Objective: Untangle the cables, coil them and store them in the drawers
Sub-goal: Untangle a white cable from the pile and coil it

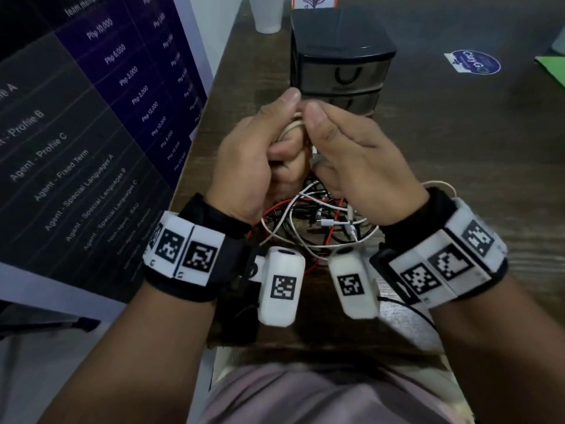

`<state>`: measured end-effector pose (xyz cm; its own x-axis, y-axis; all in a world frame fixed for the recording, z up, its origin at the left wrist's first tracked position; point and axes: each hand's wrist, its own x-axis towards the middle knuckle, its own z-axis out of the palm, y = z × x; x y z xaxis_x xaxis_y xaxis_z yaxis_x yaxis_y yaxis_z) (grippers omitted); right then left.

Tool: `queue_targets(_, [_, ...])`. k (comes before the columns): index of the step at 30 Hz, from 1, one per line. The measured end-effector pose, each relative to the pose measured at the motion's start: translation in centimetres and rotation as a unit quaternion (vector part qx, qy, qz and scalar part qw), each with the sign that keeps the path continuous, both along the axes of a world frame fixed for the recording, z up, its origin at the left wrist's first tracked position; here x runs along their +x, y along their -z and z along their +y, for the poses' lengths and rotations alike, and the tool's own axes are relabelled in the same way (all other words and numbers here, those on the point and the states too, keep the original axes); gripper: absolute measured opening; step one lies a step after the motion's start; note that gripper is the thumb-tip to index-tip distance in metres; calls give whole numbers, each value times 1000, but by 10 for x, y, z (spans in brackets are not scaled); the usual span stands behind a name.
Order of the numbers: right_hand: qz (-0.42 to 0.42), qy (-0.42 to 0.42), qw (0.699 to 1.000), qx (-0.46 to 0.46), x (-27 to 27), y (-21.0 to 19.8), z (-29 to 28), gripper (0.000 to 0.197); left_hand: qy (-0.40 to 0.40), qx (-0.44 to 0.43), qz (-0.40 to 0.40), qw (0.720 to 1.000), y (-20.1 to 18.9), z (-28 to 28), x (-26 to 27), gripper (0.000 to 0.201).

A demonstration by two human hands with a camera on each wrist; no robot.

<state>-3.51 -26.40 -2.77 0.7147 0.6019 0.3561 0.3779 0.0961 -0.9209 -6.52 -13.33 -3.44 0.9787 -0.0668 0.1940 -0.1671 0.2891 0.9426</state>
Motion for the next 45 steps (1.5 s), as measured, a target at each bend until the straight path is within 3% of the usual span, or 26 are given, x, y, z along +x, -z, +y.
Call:
queue_targets(5, [74, 25, 994, 79, -1, 0, 8, 28, 14, -33, 0, 999, -8, 0, 1, 64])
queue_targets(10, [48, 81, 986, 138, 1, 4, 12, 22, 35, -31, 3, 999, -15, 0, 1, 65])
queue_targets(14, [34, 63, 982, 172, 0, -2, 7, 22, 26, -21, -2, 999, -20, 0, -3, 65])
queue_targets(21, [-58, 112, 987, 105, 1, 4, 5, 24, -75, 17, 18, 997, -18, -5, -6, 58])
queue_targets(24, [-61, 115, 988, 85, 7, 8, 6, 20, -125, 26, 19, 992, -16, -8, -4, 55])
queue_targets(32, [-120, 177, 976, 51, 15, 10, 0, 18, -180, 5, 18, 984, -14, -9, 0, 40])
queue_targets(36, [-129, 166, 977, 34, 18, 12, -9, 19, -95, -17, 81, 992, -12, 5, 2, 34])
queue_targets(41, [-134, 171, 976, -10, 23, 17, -15, 19, -64, 54, 72, 994, -9, 9, 3, 33])
queue_targets(45, [-142, 175, 973, -37, 24, 18, -17, 20, -32, 34, 83, 995, -6, 12, 7, 37])
